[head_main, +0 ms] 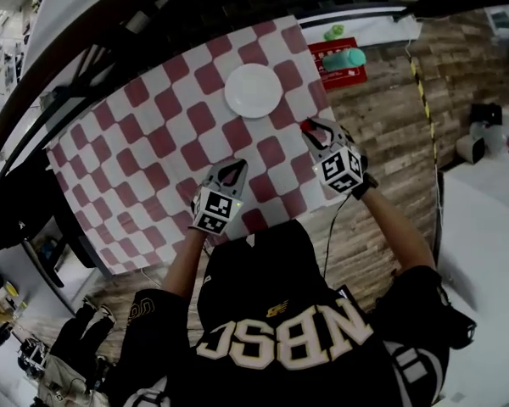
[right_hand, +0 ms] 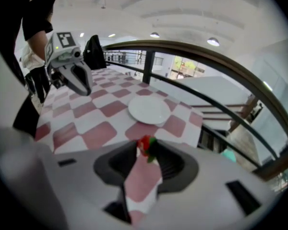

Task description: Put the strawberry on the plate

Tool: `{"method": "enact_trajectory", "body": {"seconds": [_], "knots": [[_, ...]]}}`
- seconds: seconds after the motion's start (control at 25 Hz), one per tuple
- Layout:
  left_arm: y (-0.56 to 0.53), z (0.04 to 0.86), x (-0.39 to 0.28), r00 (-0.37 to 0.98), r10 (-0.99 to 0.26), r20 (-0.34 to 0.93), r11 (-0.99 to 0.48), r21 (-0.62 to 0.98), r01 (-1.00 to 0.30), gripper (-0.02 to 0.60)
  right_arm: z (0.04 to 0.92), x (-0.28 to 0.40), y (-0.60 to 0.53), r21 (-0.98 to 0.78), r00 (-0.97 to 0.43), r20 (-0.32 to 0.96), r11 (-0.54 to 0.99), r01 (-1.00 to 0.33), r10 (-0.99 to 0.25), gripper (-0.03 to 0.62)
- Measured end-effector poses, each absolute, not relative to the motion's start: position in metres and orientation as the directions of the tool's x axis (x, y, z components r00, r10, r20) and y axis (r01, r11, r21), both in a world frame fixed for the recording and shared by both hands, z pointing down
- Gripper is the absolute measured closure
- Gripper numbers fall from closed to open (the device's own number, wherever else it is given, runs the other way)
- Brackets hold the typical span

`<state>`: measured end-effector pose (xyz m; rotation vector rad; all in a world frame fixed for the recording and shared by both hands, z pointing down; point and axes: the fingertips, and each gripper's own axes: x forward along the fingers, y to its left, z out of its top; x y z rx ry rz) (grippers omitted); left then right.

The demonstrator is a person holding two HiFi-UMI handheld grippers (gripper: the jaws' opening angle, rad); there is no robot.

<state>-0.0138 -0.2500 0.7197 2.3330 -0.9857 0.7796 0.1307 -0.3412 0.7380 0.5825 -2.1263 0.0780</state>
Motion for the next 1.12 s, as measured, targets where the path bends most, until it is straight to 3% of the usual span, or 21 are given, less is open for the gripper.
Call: {"method": "enact_trajectory", "body": {"seconds": [0.52, 1.12], "knots": [[-0.299, 0.731, -0.014, 0.573, -0.53, 0.625, -0.558, 0.252, -0.791, 0.566, 0.745, 0.004, -0.404, 0.071, -0.644, 0.718, 0.949, -0.309, -0.263, 0.462], [-0.314, 0.723, -0.028, 0.545, -0.591, 0.595, -0.494, 0.267, -0.827, 0.566, 0.778, -0.017, -0.405, 0.004, -0.593, 0.776, 0.942, -0.336, -0.215, 0.462]]}}
